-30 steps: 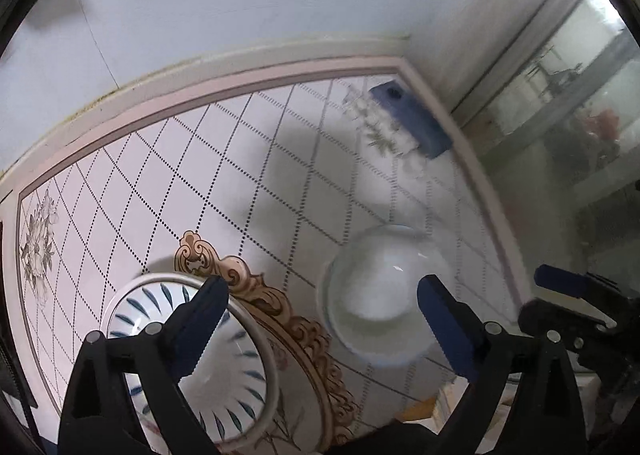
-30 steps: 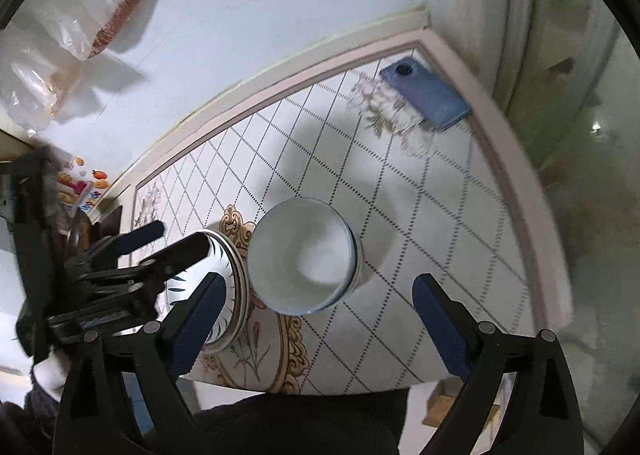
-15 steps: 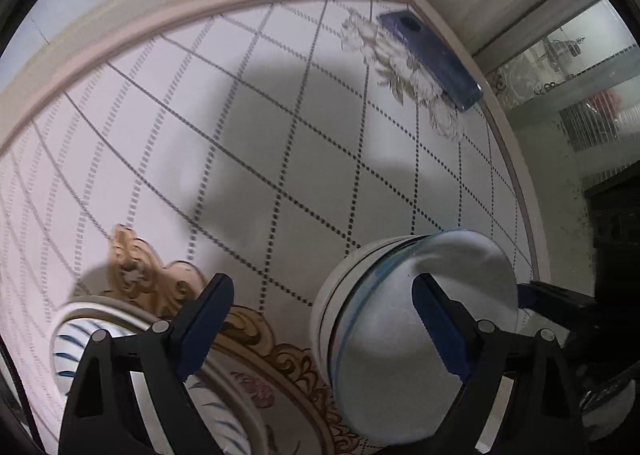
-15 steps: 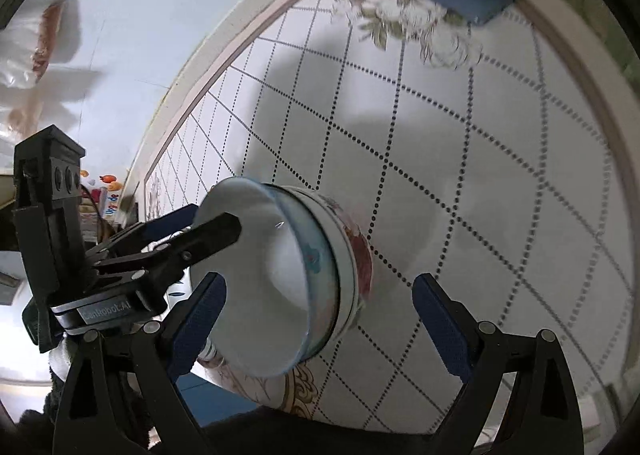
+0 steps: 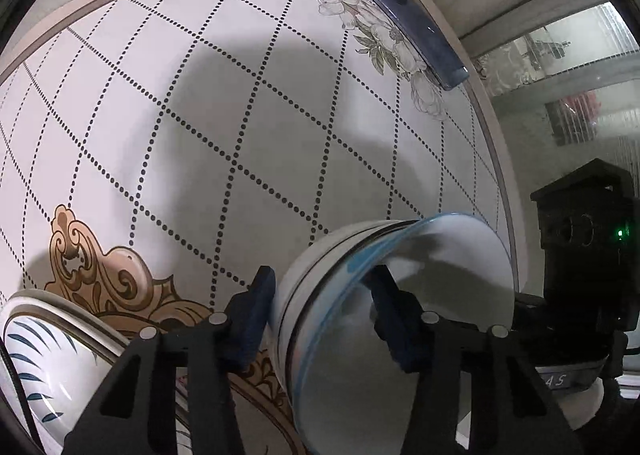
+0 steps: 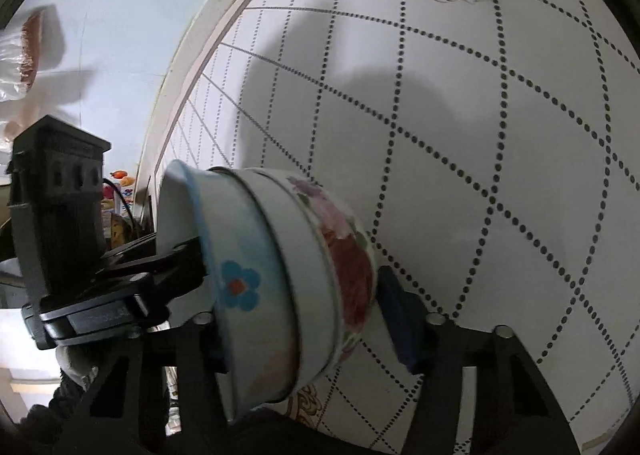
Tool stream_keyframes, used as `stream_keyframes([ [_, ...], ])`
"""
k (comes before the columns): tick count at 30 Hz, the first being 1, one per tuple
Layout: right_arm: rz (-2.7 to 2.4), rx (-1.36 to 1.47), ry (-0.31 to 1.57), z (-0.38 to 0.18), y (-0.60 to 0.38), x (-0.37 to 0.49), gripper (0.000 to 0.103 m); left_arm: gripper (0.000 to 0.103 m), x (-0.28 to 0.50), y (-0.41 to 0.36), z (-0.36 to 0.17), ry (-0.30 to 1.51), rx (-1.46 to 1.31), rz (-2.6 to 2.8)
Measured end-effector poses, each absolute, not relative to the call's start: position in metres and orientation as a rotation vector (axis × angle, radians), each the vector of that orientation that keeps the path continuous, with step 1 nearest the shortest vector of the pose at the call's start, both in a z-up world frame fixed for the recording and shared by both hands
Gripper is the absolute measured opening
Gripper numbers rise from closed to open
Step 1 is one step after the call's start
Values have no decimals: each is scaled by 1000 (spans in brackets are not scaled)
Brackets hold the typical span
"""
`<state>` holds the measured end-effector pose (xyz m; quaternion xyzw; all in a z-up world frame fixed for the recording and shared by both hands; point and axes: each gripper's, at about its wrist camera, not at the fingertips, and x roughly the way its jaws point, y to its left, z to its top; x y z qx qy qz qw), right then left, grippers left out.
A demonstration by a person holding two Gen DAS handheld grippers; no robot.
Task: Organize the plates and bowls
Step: 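Grip the rim of the nested bowl stack with both grippers, then carry the bowl stack onto the blue-striped plate and open both grippers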
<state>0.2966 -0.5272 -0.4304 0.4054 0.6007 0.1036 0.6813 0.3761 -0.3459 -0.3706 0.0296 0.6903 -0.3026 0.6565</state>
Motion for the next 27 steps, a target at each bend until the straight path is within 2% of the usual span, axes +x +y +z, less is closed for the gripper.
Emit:
stream_keyframes([
  [3,221,919,1346,-432,-525,295,53,47,378,-343,-371,1579,43,-663],
  [15,204,994,1380,-436,-519,303,53,44,376,-331,-359,1597,35,-602],
  [27,242,973,1430,-410,-487,315,53,45,374,-298,-332,1568,-9,-547],
])
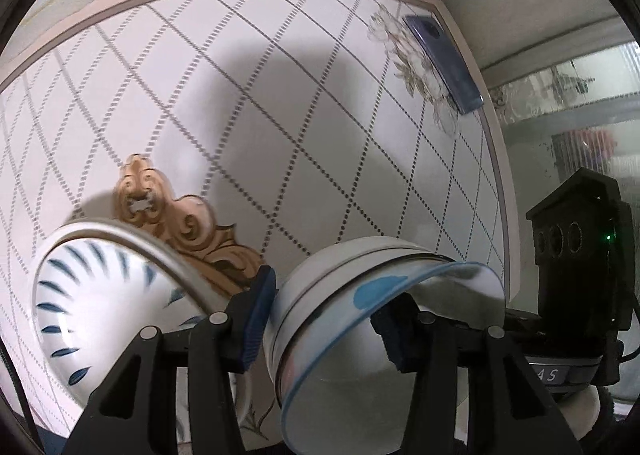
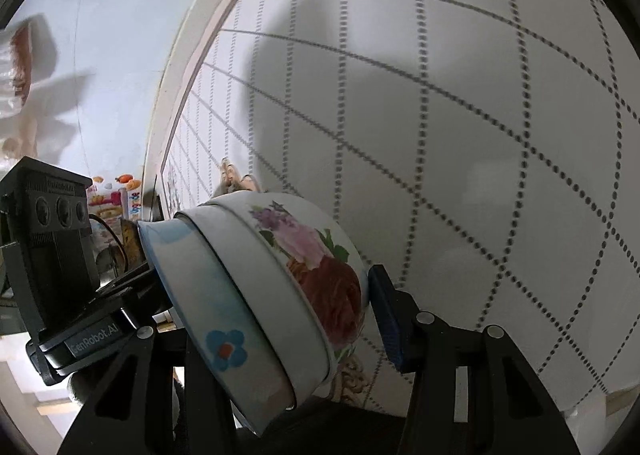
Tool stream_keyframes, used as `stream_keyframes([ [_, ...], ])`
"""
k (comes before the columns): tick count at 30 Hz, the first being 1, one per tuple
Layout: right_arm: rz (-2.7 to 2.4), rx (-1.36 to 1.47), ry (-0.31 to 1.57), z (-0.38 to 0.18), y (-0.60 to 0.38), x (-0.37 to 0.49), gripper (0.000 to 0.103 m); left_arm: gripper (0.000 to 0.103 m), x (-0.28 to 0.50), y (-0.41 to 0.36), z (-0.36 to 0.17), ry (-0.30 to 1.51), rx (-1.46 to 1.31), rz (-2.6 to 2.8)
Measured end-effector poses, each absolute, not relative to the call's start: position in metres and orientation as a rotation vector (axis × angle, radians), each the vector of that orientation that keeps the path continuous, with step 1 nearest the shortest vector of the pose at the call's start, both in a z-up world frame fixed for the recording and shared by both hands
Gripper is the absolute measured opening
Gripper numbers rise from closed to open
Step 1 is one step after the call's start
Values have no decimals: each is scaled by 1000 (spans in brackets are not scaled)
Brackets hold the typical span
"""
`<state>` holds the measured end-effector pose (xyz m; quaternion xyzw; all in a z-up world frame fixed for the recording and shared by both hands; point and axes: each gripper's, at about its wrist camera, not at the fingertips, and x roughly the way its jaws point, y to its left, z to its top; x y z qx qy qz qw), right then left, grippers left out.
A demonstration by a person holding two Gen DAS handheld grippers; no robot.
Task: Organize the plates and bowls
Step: 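Carry the bowl stack onto the blue-striped plate and open both grippers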
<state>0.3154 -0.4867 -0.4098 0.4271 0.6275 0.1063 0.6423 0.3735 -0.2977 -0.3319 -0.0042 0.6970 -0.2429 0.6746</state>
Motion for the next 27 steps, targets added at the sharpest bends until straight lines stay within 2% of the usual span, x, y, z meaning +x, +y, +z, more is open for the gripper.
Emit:
stream_keyframes([
  [12,407,877,1507,-379,-413,353,53,45,384,-203,-304,1540,-129,-395],
  [27,573,718,1651,-403,-302,392,53,46,379,-113,-332,1558,-294,-205],
])
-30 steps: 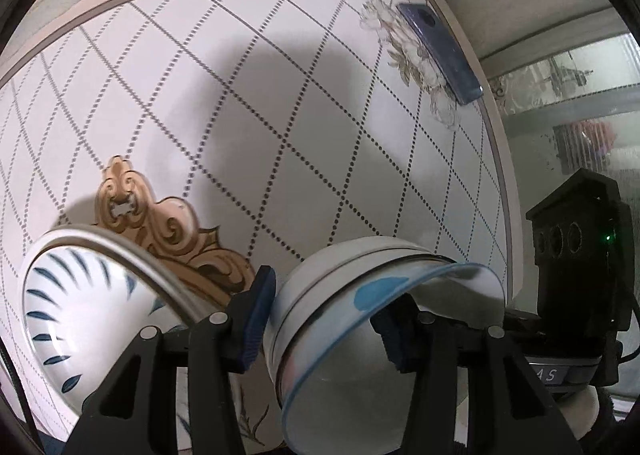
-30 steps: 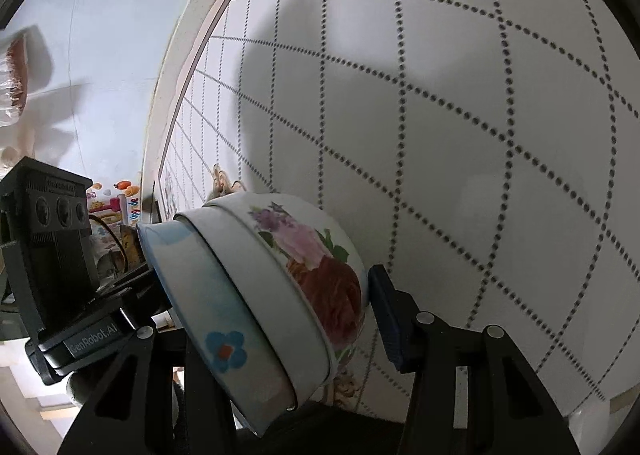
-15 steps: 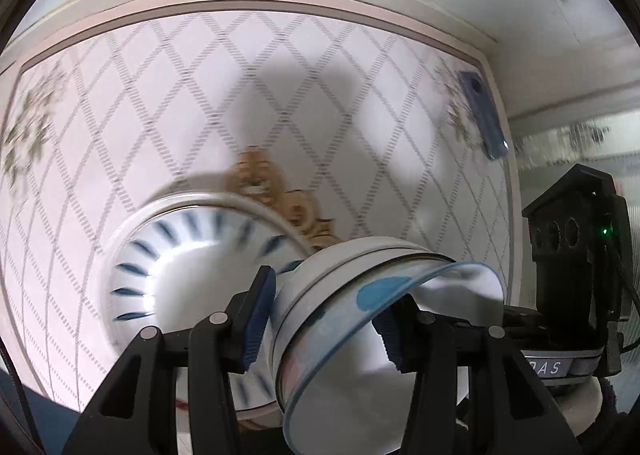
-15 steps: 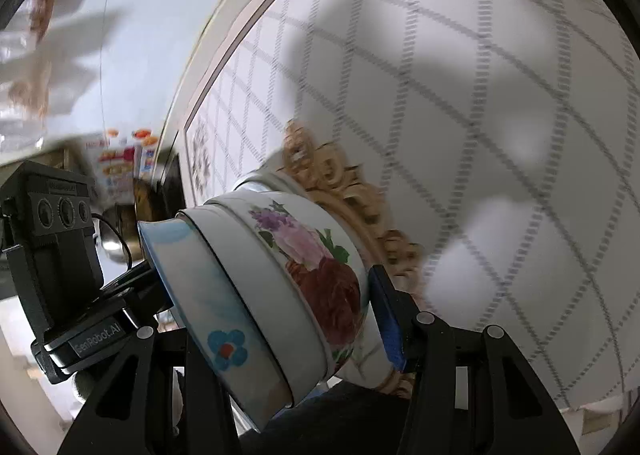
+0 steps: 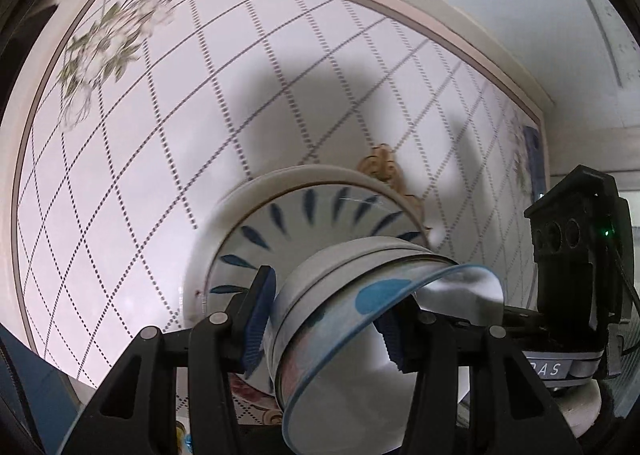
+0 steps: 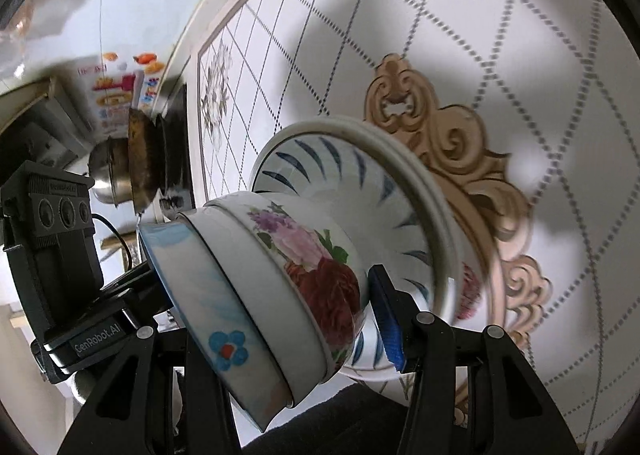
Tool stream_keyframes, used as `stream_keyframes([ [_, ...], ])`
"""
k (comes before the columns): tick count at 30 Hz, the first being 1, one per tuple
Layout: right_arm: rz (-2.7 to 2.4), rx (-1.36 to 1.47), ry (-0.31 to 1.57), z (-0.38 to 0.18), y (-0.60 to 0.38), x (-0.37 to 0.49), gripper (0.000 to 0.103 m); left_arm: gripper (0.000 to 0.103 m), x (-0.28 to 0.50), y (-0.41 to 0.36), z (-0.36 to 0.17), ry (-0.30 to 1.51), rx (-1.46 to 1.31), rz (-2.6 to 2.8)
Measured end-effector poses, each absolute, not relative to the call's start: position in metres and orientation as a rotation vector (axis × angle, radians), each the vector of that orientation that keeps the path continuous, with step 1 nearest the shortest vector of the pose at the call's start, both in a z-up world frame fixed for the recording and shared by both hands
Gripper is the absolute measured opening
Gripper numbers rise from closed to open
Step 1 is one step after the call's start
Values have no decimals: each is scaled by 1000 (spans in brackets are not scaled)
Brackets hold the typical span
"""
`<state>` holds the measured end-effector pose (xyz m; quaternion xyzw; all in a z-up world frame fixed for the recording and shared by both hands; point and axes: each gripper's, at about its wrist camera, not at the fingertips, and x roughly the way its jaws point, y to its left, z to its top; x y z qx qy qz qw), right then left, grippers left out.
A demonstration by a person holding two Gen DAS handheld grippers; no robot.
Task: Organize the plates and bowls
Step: 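Carry the bowl stack onto the blue-striped plate and open both grippers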
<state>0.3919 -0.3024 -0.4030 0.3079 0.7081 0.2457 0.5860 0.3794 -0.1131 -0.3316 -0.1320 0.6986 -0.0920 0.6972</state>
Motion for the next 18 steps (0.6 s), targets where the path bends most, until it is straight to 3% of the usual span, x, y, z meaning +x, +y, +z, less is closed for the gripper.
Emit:
stream_keyframes([
  [18,558,668,1679,-416,-278,398,52,44,382,-97,-339,1563,-302,-187],
])
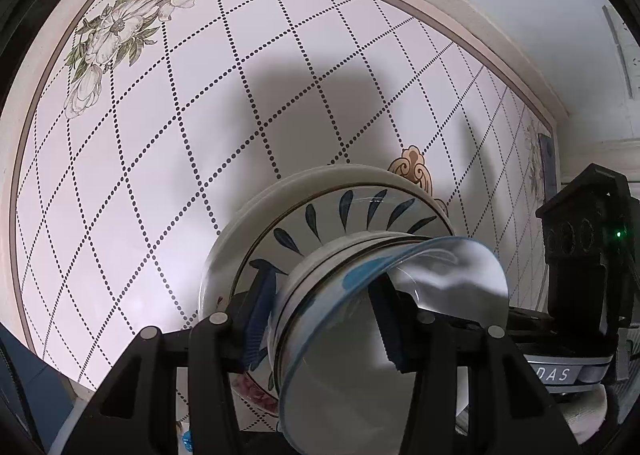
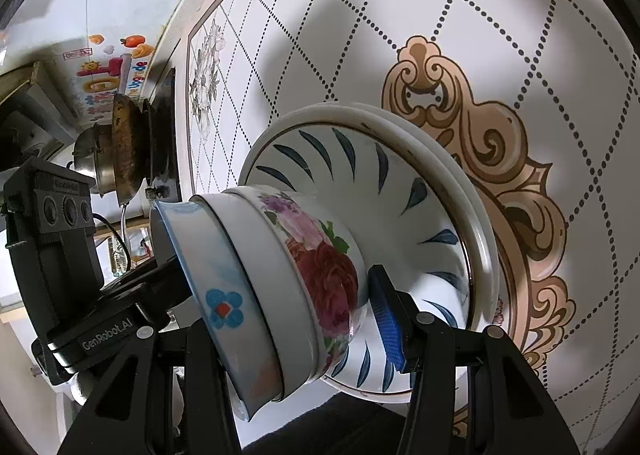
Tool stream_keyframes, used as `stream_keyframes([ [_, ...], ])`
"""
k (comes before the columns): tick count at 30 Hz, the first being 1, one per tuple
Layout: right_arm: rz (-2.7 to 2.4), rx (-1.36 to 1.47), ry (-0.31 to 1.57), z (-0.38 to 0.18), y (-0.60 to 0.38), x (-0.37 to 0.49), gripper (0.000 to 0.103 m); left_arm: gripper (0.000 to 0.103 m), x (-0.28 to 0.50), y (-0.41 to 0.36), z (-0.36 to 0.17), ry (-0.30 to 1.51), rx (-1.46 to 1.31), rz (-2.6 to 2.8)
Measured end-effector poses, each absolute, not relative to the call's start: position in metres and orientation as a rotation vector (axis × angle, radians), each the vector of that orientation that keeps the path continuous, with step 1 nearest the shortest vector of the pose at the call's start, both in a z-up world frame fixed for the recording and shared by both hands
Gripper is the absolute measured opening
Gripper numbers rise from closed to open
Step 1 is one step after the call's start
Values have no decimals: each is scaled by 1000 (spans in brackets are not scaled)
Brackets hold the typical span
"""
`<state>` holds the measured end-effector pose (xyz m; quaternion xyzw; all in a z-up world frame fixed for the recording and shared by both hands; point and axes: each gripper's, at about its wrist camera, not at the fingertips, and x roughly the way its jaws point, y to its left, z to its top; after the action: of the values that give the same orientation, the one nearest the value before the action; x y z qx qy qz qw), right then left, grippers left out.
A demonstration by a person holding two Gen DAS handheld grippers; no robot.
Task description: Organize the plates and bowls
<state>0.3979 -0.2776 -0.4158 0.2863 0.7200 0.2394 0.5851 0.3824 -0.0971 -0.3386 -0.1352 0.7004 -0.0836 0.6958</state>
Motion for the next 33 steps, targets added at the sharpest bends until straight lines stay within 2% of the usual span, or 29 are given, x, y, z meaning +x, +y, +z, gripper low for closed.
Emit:
stream_keyframes([
  [12,516,639,1658,-408,-280,394,52,44,377,-100,-332,1548,-254,-188],
  [22,442,514,1527,-357,-289,371,53,47,350,-90,-290,1423,-136,-132],
  [23,425,486,1502,-347,-289,364,54,47,345,-87,-283,1400,-126,-125],
  [26,381,420,1438,-322,-287,347,68,47,332,-79,-264,1337,-100,-113],
  [27,368,407,1416,-314,-286,341,77,50,326,-76,-257,1311,-89,-112],
  [28,351,394,1390,-304,-284,334,88,59,322,-74,-252,1292,-76,-108],
  [30,312,369,1337,-284,-281,319,92,73,311,-69,-239,1248,-61,-112],
  [33,235,327,1265,-257,-273,294,95,77,293,-60,-222,1189,-21,-110],
])
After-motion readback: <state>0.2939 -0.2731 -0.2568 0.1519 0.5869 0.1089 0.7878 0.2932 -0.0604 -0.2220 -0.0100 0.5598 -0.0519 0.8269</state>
